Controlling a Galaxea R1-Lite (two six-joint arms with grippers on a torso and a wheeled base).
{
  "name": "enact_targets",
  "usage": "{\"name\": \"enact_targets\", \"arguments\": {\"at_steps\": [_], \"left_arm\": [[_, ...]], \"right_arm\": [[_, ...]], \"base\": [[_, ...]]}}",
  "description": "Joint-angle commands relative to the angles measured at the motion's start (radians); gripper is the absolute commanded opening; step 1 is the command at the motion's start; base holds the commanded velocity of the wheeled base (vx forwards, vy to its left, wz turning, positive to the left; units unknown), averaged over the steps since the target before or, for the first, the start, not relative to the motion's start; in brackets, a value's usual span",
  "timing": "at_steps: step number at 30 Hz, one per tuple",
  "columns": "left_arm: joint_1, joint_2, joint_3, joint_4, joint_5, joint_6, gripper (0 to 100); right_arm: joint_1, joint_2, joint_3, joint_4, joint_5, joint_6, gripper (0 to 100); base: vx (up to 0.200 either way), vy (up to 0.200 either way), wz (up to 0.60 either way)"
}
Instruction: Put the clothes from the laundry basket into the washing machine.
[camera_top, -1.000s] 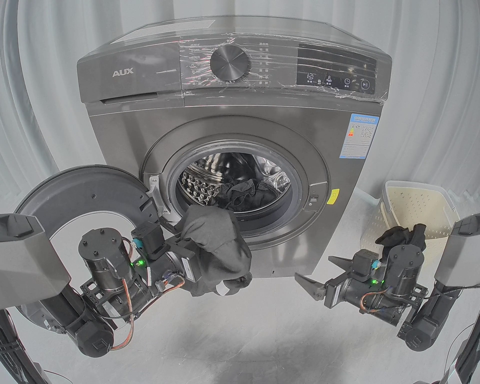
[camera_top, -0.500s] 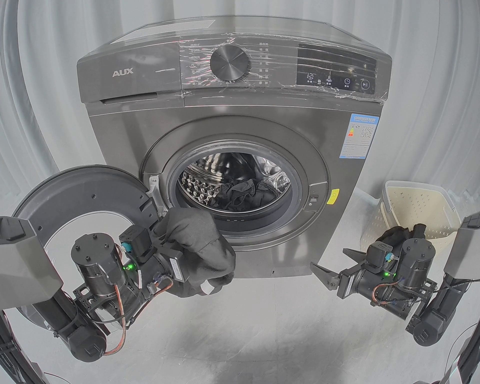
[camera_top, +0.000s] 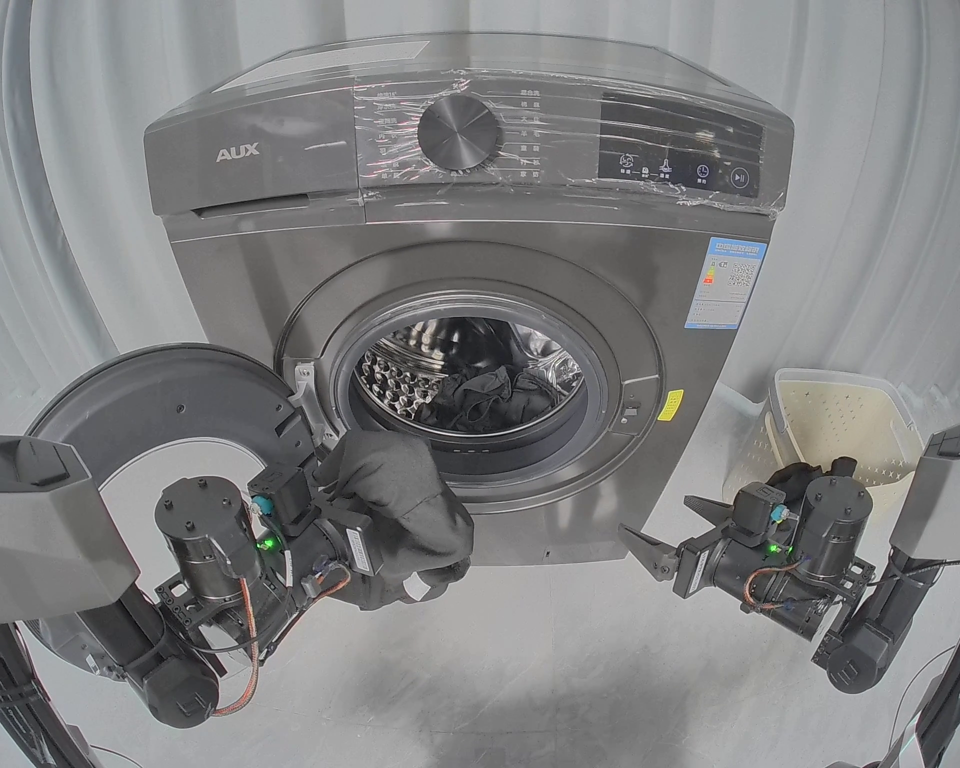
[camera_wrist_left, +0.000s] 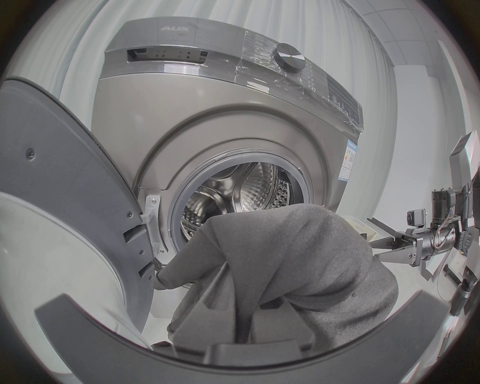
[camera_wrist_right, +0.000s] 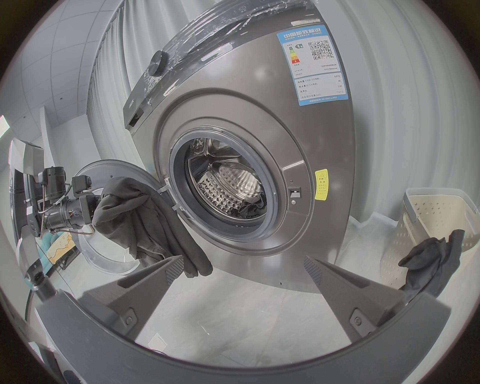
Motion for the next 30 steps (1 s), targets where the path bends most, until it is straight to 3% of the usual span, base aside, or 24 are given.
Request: {"name": "enact_targets", "arguments": {"at_steps": [1,7,16,22,30], "left_arm": [[-0.003,0.009,0.003,-0.002,-0.001,0.000,0],[-0.006,0.026,-0.003,-0.002,0.002,0.001,0],[-0.016,0.043,-0.003,-0.002,0.002,0.001,0],[-0.019,0.054,-0.003,-0.002,0.002,-0.002,0],[-0.032,0.060,-0.006,-0.002,0.016,-0.003,0]], "right_arm": [[0.005,0.002,0.000,-0.001,0.001,0.000,100],[0.010,0.002,0.000,-0.001,0.001,0.001,100],[0.014,0.002,0.000,-0.001,0.001,0.001,100],[0.014,0.002,-0.002,-0.001,0.001,0.001,100],[0.030,0.001,0.001,-0.001,0.001,0.003,100]], "base": [[0.000,0.000,0.00],[0.200,0.000,0.00],[0.000,0.000,0.00],[0.200,0.000,0.00],[0.000,0.000,0.00]]}}
